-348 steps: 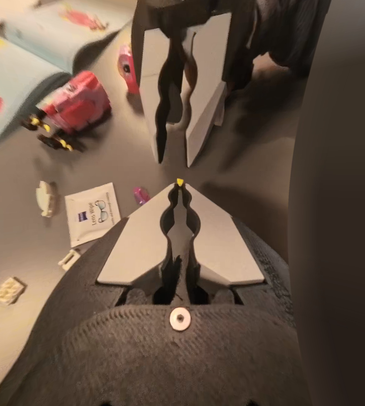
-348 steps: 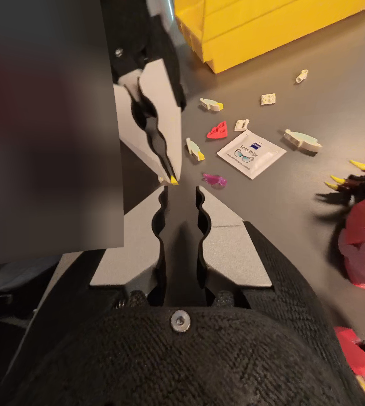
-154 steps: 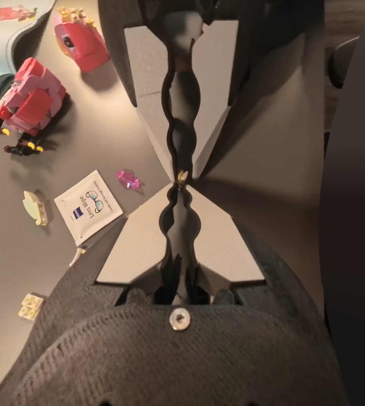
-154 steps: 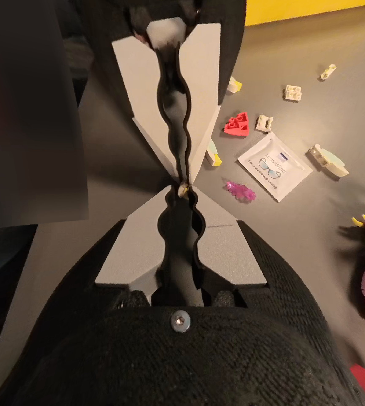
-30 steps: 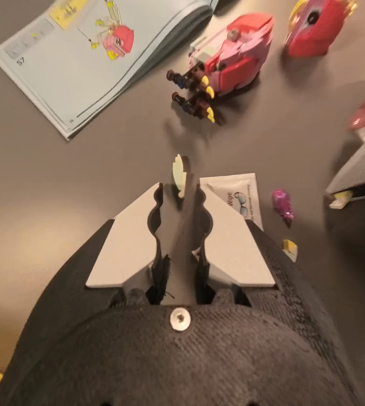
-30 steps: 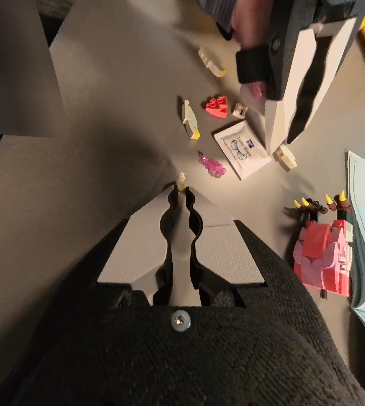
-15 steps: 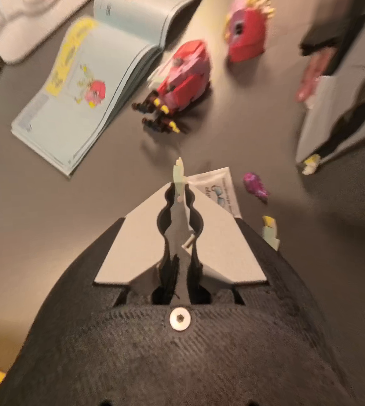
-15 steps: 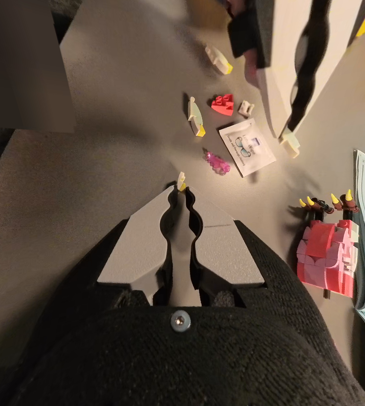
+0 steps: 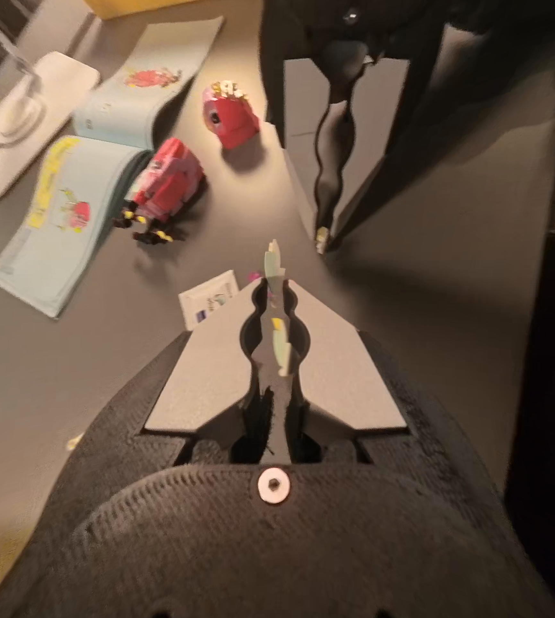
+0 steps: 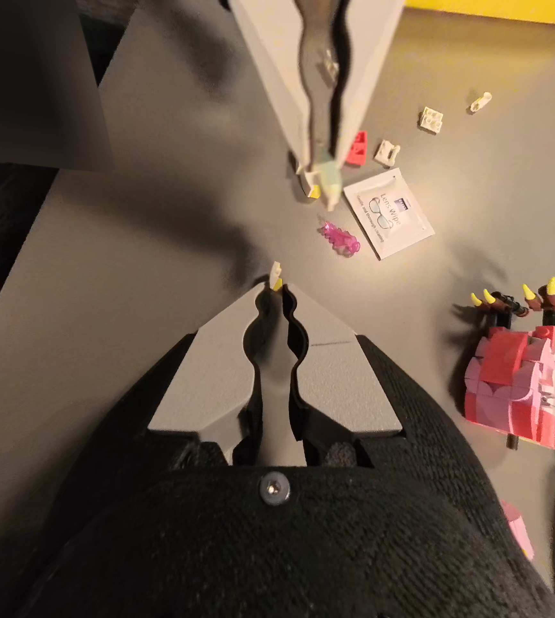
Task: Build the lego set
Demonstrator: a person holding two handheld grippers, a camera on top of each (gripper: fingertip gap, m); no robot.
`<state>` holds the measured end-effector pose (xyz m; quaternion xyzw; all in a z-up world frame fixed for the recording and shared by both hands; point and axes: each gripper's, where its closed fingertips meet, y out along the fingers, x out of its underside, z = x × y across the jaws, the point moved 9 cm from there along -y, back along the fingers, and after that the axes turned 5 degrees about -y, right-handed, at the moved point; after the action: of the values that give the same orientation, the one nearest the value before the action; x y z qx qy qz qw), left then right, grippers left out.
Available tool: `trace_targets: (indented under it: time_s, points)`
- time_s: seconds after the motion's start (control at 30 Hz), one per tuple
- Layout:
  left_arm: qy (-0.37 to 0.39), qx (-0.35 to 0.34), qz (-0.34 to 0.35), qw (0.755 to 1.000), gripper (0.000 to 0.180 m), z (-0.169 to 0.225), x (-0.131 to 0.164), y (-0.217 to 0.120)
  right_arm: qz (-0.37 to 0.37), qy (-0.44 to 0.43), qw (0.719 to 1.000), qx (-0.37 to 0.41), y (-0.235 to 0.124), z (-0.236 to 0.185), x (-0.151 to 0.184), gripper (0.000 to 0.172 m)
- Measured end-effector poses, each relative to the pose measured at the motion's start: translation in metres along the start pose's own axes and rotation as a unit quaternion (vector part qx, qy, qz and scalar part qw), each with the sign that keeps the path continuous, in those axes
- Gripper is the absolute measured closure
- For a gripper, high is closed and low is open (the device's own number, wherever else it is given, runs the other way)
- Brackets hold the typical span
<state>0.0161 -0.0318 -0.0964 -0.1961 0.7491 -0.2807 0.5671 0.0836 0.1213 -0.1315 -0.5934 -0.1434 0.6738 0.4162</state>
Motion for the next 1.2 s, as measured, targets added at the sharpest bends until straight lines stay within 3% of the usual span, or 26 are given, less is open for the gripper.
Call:
trace_targets:
  time_s: [0.13,0.3,0.43,0.5,0.63,0.8,1.1,1.2]
  points:
    - [-0.025,0.063,-0.026,0.997,0.172,0.015,0.005,0.003,-0.002,0.004,1.000,-0.006,-0.001,0.000,0.001,0.167]
    - [-0.018,0.062,-0.034,0.997,0.172,0.023,0.012,0.009,-0.002,0.008,1.000,-0.006,-0.001,0.000,0.000,0.167]
    - [0.014,0.011,-0.012,1.000,0.172,0.024,0.013,0.009,0.005,0.059,0.998,-0.017,-0.001,0.004,0.002,0.141]
    - [0.003,0.007,0.001,1.000,0.172,0.025,0.013,0.009,0.019,0.062,0.998,0.008,-0.003,0.009,0.001,0.137]
    - [-0.040,0.004,0.023,0.999,0.172,0.021,0.013,0.008,0.084,0.013,0.995,0.057,-0.008,0.006,-0.015,0.152]
    - [-0.037,0.000,0.039,0.999,0.172,0.022,0.010,0.006,0.084,-0.048,0.991,0.095,-0.002,-0.002,-0.023,0.166]
    - [-0.052,-0.002,0.051,0.997,0.172,0.021,0.010,0.006,0.091,-0.064,0.989,0.094,-0.004,-0.004,-0.024,0.169]
    - [-0.061,0.017,0.039,0.997,0.154,0.022,0.010,0.009,0.100,-0.060,0.989,0.086,-0.005,-0.004,-0.025,0.169]
